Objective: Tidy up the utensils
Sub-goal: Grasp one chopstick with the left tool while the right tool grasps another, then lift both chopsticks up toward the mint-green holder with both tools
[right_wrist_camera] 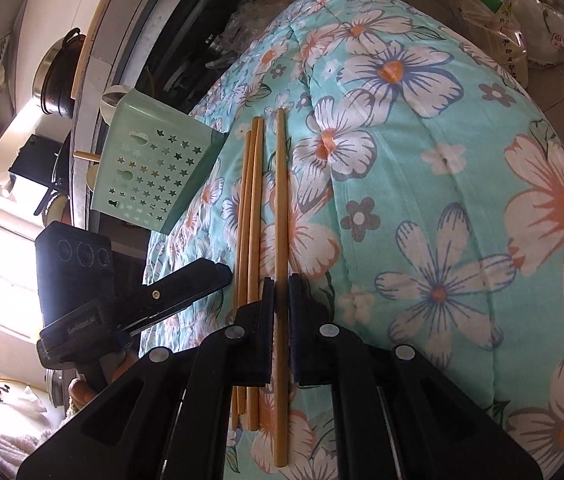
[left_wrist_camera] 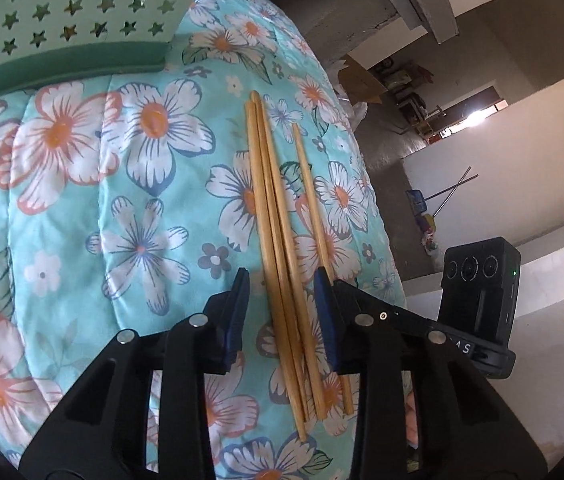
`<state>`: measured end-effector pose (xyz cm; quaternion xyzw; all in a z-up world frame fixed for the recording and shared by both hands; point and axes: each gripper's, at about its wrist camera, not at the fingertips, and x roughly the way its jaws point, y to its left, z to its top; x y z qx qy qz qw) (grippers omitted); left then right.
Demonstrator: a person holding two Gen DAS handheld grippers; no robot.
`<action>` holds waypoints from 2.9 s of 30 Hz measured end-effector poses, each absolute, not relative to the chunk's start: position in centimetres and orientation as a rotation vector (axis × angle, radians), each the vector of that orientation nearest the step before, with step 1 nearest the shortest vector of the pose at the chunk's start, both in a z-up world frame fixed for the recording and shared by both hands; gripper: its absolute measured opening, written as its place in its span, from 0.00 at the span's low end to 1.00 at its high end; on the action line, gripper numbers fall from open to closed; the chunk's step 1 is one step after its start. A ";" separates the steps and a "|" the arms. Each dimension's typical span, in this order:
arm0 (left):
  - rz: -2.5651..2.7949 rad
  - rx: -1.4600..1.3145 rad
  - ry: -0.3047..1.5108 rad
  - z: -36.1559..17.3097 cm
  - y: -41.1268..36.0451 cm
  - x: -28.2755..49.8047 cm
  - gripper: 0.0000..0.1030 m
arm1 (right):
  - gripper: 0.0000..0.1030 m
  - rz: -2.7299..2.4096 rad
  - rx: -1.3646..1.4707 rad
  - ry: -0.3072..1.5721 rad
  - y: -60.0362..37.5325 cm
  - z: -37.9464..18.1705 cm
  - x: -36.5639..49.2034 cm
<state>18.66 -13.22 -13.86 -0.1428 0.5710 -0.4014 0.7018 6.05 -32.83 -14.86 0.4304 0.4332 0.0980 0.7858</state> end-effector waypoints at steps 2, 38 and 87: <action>-0.893 -0.341 1.294 -14.5 -13.3 18.9 0.19 | 0.07 0.212 0.932 0.934 -32.8 -14.9 6.0; -0.738 -0.081 1.162 -10.4 -6.2 16.4 0.22 | 0.15 0.132 0.678 1.042 -31.0 -11.2 6.7; -0.715 0.122 1.056 -6.4 -12.1 19.8 0.05 | 0.07 0.103 0.535 0.912 -30.2 -4.7 12.0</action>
